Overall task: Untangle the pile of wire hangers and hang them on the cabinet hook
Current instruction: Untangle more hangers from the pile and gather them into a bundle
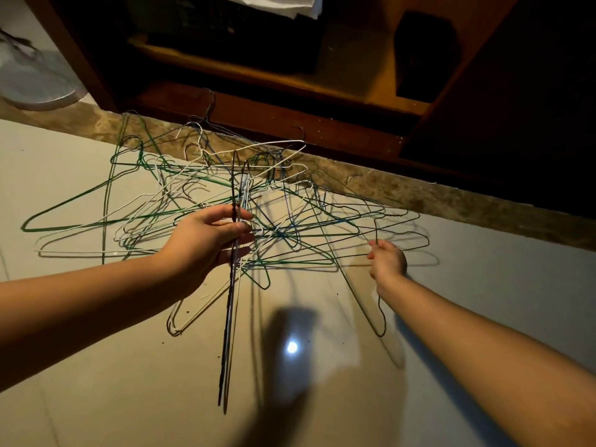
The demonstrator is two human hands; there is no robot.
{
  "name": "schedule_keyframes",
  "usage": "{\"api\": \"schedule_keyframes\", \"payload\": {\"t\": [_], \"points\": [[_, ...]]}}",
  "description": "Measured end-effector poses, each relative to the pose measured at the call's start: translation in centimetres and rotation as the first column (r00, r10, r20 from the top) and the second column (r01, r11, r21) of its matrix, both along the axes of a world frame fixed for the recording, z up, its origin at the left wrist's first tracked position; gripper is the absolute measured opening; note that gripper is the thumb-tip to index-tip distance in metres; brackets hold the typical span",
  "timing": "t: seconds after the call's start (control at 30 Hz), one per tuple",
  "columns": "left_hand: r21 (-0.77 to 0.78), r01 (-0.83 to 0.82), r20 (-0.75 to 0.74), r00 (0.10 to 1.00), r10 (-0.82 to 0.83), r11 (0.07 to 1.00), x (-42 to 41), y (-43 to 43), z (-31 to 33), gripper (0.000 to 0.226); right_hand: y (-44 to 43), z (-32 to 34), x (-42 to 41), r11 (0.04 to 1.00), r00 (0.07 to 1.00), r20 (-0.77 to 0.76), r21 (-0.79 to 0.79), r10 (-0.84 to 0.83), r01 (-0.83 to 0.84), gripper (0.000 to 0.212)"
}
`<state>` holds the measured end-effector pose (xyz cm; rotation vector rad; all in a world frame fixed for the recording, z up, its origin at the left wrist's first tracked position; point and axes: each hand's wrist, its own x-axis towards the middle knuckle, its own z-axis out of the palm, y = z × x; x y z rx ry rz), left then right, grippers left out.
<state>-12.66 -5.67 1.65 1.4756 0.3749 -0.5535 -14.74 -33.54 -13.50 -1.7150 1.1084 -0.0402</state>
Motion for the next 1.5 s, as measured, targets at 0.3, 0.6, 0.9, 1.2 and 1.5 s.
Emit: {"api": "schedule_keyframes", "payload": {"t": [0.3, 0.6, 0.9, 1.2, 1.5], "points": [[0.009, -0.001, 0.000, 1.000, 0.001, 1.000, -0.1, 0.2, 0.1, 0.020, -1.2, 0.9, 0.7, 0.984, 0.989, -0.023, 0.099, -0.149, 0.150, 0.022], [0.004, 0.011, -0.001, 1.000, -0.011, 1.000, 0.0, -0.6, -0.1, 0.019, -1.4, 0.2, -0.8, 0.984, 0.991, -0.020, 0.122, -0.131, 0.132, 0.023], [0.007, 0.012, 0.024, 1.000, -0.013, 1.000, 0.0, -1.6, 0.2, 0.019, -1.0, 0.4, -1.5, 0.977, 0.996, -0.089, 0.211, -0.015, 0.034, 0.026], [0.013, 0.022, 0.023, 0.999, -0.023, 1.000, -0.2, -2.2, 0.2, 0.021, -1.2, 1.2, -2.5, 0.971, 0.995, -0.096, 0.233, -0.034, 0.055, 0.025], [0.006, 0.045, 0.028, 0.999, -0.045, 0.999, -0.1, -3.1, 0.1, 0.018, -1.4, 2.1, -3.5, 0.977, 0.994, -0.101, 0.201, -0.051, 0.071, 0.026]]}}
